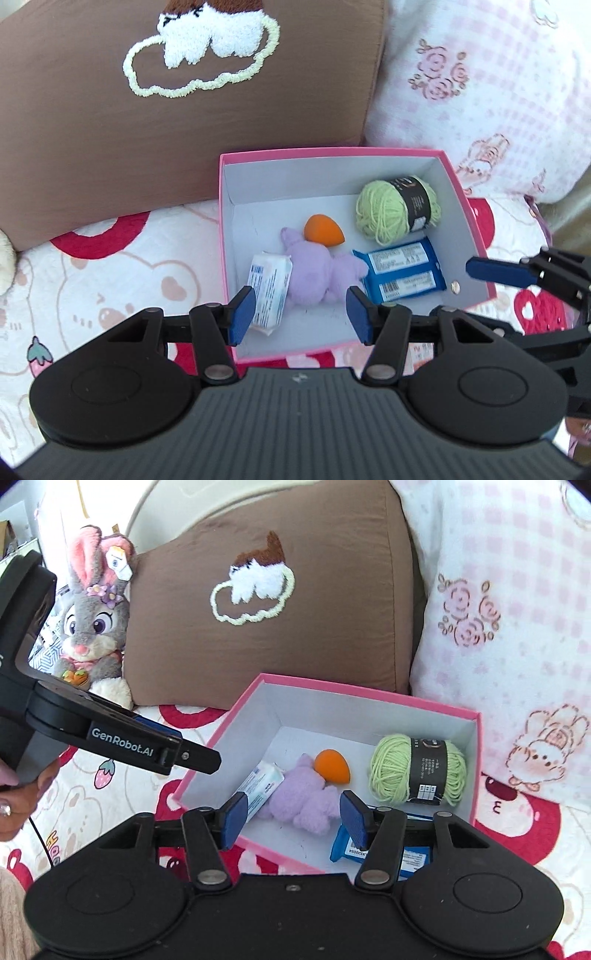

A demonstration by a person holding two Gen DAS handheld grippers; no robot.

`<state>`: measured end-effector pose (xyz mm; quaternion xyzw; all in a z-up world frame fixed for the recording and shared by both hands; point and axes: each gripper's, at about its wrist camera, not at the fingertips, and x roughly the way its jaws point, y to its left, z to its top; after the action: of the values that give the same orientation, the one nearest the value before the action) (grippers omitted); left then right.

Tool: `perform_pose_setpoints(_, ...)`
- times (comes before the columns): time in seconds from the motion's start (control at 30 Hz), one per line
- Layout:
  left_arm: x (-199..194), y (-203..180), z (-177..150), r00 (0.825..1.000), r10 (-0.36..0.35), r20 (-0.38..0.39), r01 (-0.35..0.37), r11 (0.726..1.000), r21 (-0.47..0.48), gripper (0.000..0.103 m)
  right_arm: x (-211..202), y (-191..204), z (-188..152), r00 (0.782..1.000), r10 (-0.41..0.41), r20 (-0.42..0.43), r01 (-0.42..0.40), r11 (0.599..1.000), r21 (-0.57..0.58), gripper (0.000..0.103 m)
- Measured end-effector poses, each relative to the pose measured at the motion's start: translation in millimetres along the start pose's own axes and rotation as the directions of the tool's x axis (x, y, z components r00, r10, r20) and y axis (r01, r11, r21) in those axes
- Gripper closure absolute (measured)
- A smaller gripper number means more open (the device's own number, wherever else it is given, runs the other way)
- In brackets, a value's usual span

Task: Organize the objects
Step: 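Withdraw the left tool from the box and raise it above the quilt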

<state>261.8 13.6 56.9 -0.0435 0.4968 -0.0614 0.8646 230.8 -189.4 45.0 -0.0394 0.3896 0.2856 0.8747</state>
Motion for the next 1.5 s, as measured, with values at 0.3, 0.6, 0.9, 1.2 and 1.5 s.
perform_pose_setpoints(0.3,-44.3,-12.3,-12.4,1.000,0.022,0.008,-0.022,0.997,0.073,0.047,-38.5,22.5,-4.3,0.999,0.022,0.045,-0.019,0.997,-0.077,0.039)
perform_pose_setpoints(0.6,-82.6,-18.5,-38.4,0.998,0.035,0.043,-0.039,0.995,0.095,0.041,-80.3,38.7,-20.7,0.996,0.031,0.085,-0.021,0.993,-0.113,0.033)
perform_pose_setpoints(0.9,-108.7,-28.3,-62.2,0.998,0.026,0.054,-0.033,0.991,0.130,0.039,-113.1,50.2,-37.9,0.996,0.027,0.087,-0.013,0.988,-0.153,0.030)
perform_pose_setpoints(1.2,-123.4,-43.5,-86.3,0.999,-0.035,0.022,0.031,0.985,0.170,0.035,-131.4,47.1,-63.8,0.997,0.030,0.073,-0.019,0.990,-0.143,0.026)
perform_pose_setpoints(1.5,-113.6,-65.9,-108.1,0.997,-0.076,0.000,0.074,0.971,0.229,0.033,-135.5,38.5,-94.7,0.999,0.009,0.037,-0.004,0.992,-0.129,0.021)
